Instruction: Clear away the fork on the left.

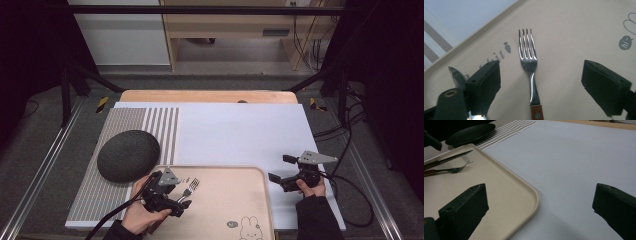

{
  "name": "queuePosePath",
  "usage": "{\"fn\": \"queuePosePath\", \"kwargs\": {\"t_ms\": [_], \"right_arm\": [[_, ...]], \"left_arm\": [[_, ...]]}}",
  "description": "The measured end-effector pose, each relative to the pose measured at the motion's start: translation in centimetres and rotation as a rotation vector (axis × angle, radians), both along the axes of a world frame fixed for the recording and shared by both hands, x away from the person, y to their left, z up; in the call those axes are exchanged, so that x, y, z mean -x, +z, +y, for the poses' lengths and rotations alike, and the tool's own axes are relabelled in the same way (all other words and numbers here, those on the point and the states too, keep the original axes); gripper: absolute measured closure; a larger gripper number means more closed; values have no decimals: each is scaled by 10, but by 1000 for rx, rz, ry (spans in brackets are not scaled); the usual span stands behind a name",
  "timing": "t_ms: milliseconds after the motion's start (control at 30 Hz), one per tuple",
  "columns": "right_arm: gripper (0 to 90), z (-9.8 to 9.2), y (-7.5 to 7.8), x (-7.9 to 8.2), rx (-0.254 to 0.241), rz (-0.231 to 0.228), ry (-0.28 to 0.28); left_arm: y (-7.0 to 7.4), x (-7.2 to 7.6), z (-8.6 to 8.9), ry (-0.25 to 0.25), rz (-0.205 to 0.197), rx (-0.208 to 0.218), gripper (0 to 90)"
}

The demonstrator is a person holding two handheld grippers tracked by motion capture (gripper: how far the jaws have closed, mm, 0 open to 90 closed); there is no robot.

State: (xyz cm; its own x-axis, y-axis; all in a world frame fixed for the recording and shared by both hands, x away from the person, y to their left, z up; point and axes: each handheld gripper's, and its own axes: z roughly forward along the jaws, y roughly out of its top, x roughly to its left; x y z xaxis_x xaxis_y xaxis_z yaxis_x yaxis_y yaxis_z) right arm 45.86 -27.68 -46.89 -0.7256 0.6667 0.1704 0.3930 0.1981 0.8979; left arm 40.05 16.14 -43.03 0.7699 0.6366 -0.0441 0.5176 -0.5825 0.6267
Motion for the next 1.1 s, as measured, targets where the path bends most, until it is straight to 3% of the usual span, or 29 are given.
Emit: {"fn": "queuePosePath", "kwargs": {"t_ms": [267,400,1100], "right_arm": [[4,0,0,0,-1,3,0],[4,0,0,0,3,3,0],[4,0,0,0,2,2,3]], "left_arm": [[-4,0,-4,12,6,15,275],[-4,-1,-3,8,31,39,335],[-19,-2,-10,8,59,-18,758]]}}
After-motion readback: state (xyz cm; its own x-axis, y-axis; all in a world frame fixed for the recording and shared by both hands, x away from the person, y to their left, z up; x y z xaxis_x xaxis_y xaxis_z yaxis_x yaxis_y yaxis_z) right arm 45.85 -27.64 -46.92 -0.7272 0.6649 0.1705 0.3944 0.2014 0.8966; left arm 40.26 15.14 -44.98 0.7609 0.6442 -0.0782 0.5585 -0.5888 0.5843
